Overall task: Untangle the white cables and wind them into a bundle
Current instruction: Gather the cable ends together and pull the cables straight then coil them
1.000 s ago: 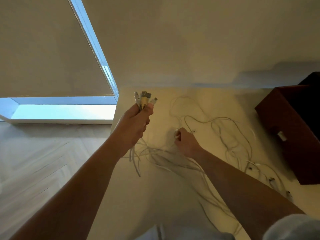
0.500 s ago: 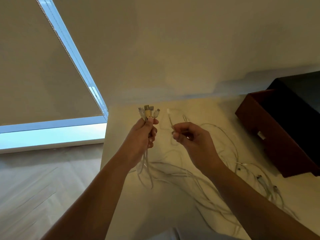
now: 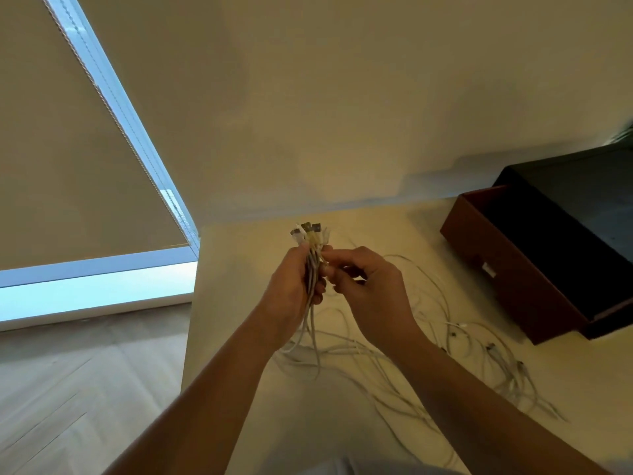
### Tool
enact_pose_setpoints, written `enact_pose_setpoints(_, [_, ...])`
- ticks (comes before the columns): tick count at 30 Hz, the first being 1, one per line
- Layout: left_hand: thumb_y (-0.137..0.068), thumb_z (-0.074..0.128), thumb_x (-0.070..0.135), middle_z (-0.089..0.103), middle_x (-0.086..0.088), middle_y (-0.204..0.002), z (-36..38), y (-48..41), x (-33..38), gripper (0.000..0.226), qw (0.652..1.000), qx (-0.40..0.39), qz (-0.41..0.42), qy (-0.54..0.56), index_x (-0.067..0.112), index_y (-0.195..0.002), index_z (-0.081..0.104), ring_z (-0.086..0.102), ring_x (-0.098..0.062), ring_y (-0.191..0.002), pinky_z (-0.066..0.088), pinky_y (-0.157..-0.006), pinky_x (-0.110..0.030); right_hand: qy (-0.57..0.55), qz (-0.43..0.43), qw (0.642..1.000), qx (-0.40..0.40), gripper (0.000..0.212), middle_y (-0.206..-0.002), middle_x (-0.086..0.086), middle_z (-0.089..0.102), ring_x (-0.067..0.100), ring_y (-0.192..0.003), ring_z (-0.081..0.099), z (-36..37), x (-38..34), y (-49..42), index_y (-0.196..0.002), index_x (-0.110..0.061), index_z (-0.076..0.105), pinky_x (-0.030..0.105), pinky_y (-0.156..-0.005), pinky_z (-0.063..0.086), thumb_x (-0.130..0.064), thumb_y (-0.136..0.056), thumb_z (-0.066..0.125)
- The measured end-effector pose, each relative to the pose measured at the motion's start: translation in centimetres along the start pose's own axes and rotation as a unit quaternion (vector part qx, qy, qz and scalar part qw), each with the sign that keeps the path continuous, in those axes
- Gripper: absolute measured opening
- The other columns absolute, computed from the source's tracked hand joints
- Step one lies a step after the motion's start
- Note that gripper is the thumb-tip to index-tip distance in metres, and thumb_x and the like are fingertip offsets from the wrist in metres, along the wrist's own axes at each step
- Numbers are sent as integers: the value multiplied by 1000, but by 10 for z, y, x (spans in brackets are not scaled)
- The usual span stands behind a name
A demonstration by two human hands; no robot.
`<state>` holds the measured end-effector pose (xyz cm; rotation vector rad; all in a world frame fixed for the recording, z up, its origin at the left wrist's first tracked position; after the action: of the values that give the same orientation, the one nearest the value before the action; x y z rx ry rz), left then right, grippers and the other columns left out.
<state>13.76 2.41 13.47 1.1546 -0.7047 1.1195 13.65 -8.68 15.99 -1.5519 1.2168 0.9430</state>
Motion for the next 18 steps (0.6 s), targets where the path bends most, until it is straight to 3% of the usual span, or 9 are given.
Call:
enact_pose_setpoints(5, [-104,32,34,53,4,-61,0,3,-2,37,998,14,24,-57,15,-105,63,44,-7,-55,34,-56,-23,15,20,1000,3,31,-79,-6,65,11,-70,61,-3,1,6,-77,-32,66,29,-65,55,-1,-81,69])
enact_pose_setpoints(8, [-105,33,28,49,2,-75,-1,5,1,33,997,25,49,-62,17,-103,64,47,-5,-56,35,-57,-23,-6,69,998,-11,15,-73,4,63,15,-63,60,-4,5,10,-78,-18,62,28,-58,57,-7,-81,72])
enact_pose_setpoints(11, [-105,33,26,49,3,-79,-3,7,3,33,995,35,62,-72,16,-99,63,47,-6,-59,36,-61,-23,-21,102,994,-38,14,-72,10,64,10,-57,59,-2,10,13,-82,-10,60,26,-55,55,-17,-83,72])
enact_pose_setpoints(16, [-106,32,22,62,1,-80,-7,5,13,33,994,47,93,-37,16,-86,57,60,-11,-79,45,-73,-24,25,119,988,-92,19,-60,-2,60,7,-53,55,1,20,18,-79,-13,65,24,-55,49,-27,-92,61])
enact_pose_setpoints(18, [-106,29,20,64,1,-71,-5,5,17,33,994,16,105,33,12,-86,55,65,-12,-74,52,-75,-24,47,125,984,-115,26,-56,-5,56,4,-51,52,4,23,20,-77,-15,65,22,-54,46,-29,-96,54])
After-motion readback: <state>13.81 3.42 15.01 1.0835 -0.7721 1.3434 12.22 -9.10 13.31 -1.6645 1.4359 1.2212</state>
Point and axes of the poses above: each hand's wrist, its own y-axis away from the middle knuckle, its own z-axis out of the palm, x = y × z, the point moved 6 cm from there along -y, towards the middle knuckle
